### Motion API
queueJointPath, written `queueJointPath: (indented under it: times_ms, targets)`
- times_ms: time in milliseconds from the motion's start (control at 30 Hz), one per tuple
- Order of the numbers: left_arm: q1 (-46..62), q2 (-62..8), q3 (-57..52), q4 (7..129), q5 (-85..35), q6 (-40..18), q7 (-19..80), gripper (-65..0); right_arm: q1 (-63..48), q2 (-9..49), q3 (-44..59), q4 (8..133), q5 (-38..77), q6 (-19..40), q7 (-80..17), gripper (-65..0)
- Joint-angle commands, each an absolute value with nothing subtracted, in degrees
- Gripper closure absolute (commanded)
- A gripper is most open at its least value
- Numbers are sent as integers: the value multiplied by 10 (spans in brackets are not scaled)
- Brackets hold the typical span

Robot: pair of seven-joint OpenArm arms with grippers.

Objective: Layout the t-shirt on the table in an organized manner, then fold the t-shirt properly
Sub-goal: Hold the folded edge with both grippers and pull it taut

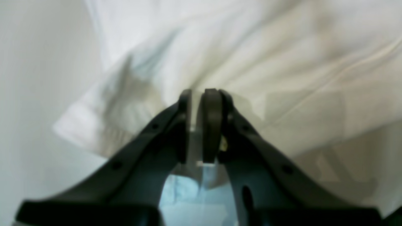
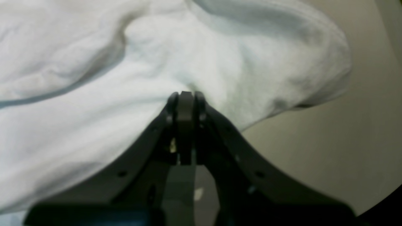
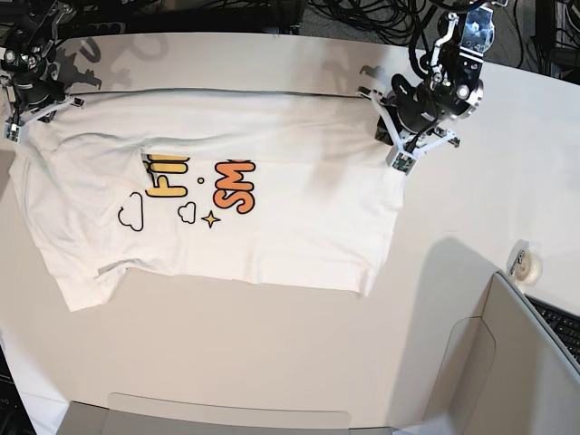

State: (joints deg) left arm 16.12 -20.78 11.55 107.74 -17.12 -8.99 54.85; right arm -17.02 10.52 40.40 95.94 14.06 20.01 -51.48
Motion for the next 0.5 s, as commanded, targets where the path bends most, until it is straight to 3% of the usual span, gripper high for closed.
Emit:
queueJointPath:
  times_ms: [0,467]
  targets:
    - [170,-213,104,1093,-161,-87,554,-57,-189,109,408,960,115,196,-547,-7]
    - [274,-209,56,1151,-162,-87,554,-57,-288,90,409,992,117,196,-548,-7]
